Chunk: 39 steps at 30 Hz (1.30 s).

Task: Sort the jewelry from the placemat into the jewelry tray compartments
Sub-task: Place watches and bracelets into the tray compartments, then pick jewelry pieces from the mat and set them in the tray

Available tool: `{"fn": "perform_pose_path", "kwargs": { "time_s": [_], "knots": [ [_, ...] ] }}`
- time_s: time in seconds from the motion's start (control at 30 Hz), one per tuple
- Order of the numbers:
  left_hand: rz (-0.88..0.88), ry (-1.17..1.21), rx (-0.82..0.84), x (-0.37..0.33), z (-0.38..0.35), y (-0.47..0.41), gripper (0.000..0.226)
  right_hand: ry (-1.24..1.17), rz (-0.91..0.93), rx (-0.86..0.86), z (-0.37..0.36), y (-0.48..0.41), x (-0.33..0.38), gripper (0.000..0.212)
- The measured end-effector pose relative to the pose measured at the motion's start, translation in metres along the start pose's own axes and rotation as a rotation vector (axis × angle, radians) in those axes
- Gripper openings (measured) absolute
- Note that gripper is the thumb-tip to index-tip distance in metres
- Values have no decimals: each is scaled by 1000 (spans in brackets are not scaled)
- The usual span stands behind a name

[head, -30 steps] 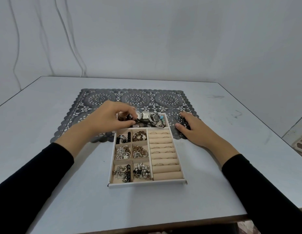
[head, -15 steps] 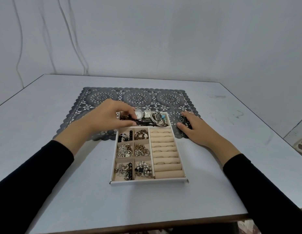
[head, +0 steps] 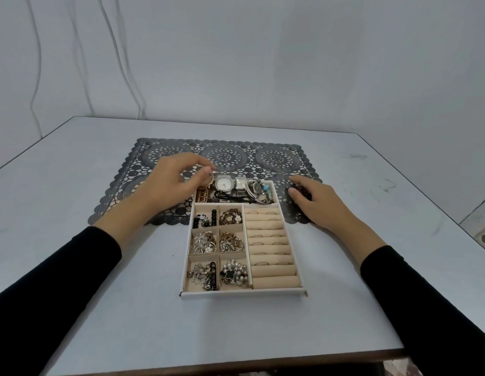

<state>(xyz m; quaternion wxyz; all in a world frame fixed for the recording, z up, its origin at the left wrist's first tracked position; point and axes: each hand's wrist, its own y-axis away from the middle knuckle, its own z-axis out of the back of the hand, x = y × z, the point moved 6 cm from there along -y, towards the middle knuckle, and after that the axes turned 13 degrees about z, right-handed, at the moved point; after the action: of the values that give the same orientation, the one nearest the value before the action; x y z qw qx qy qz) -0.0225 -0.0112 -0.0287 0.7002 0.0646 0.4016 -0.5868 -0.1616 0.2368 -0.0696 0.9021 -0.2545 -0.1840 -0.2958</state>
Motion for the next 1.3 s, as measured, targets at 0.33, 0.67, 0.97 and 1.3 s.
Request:
{"fn": "perform_pose_path", "kwargs": {
  "time_s": [0.33, 0.67, 0.97, 1.3],
  "knots": [
    [190, -205, 64, 45, -9, -24, 31, 20, 56, 10, -11, -38, -9, 40],
    [158, -304, 409, 70, -27, -44, 50, -70, 168, 286, -36, -82, -14, 52],
    [131, -358, 511, 81, -45, -72, 97, -86, 258, 441, -56, -119, -1, 62],
    [162, -508, 474, 91, -50, -85, 96, -48, 417, 497, -82, -146, 21, 48]
  ]
}}
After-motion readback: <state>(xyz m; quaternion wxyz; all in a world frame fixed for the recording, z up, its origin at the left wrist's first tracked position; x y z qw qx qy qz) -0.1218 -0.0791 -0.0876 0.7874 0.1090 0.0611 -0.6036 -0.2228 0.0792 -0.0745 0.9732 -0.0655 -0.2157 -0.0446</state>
